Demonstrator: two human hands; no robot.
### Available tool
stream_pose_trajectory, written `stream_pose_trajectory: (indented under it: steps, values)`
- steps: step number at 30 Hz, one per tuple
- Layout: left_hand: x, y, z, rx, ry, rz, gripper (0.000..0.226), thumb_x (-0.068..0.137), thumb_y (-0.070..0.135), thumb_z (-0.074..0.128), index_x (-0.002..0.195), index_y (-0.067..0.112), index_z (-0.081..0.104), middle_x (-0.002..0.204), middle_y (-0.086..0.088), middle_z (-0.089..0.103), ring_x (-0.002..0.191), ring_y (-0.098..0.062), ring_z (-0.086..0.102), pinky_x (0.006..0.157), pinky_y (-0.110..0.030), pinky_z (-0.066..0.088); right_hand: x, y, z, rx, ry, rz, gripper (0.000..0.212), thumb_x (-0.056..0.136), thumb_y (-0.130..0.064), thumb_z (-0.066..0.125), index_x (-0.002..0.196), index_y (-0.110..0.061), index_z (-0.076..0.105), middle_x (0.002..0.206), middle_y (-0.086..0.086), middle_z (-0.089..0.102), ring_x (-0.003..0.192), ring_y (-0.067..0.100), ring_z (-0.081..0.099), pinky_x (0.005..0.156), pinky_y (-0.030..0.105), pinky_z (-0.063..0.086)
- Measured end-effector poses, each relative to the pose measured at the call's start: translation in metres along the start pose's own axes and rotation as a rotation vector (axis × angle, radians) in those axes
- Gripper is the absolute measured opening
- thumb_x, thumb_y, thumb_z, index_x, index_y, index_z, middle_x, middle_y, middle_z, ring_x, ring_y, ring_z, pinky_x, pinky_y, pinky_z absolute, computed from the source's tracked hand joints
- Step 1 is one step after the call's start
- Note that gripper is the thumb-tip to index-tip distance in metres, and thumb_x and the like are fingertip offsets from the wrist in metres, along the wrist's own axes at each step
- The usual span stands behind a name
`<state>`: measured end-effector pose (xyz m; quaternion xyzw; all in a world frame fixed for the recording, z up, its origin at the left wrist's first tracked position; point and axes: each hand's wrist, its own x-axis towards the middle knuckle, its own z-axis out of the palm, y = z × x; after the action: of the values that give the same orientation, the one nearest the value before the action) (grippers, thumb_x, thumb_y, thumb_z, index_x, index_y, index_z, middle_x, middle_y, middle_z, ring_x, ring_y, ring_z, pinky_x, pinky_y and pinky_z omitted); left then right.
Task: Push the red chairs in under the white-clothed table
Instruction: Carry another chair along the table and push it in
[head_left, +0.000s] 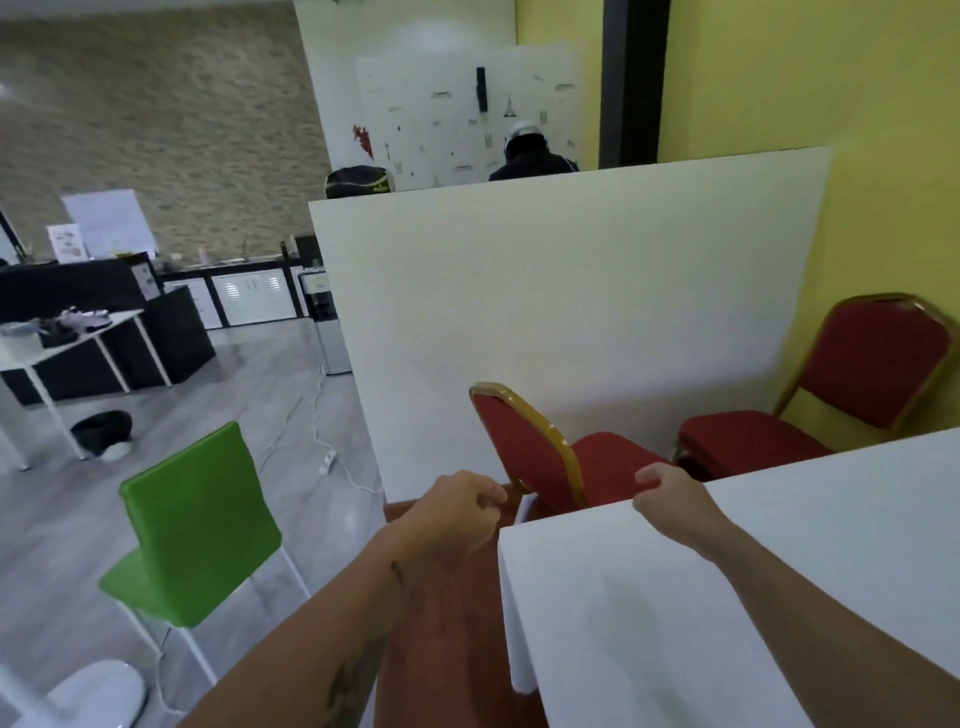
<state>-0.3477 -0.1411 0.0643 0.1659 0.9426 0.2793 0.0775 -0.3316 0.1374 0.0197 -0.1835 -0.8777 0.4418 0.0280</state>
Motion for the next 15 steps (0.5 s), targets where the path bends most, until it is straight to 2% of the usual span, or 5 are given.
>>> stream_pose_trajectory:
  steps: [8, 13, 15]
  values:
    - [0.142, -0.066, -0.026, 0.038, -0.058, 0.09, 0.039, 0.095, 0.017, 0.046, 0.13, 0.023, 0.063, 0.133, -0.004, 0.063, 0.115, -0.022, 0.06, 0.098, -0.032, 0.049, 0.107, -0.037, 0.064, -0.078, -0.016, 0.061, 0.056, 0.084, -0.012, 0.058, 0.14, -0.015, 0.052, 0.139, 0.01, 0.057, 0.123, 0.03, 0.054, 0.096, 0.04, 0.049]
    - [0.219, -0.108, -0.04, 0.065, -0.137, 0.187, 0.043, 0.092, 0.017, 0.051, 0.134, 0.02, 0.06, 0.134, -0.005, 0.061, 0.118, -0.023, 0.057, 0.098, -0.03, 0.045, 0.157, -0.062, 0.102, -0.15, -0.022, 0.133, 0.06, 0.083, -0.017, 0.057, 0.143, -0.017, 0.048, 0.143, 0.008, 0.054, 0.13, 0.031, 0.05, 0.106, 0.049, 0.044]
    - [0.248, -0.12, -0.047, 0.072, -0.157, 0.225, 0.043, 0.091, 0.016, 0.053, 0.133, 0.019, 0.06, 0.135, -0.005, 0.06, 0.121, -0.023, 0.055, 0.095, -0.026, 0.042, 0.173, -0.069, 0.114, -0.161, -0.005, 0.159, 0.059, 0.085, -0.016, 0.057, 0.143, -0.015, 0.047, 0.141, 0.008, 0.054, 0.126, 0.029, 0.051, 0.1, 0.043, 0.048]
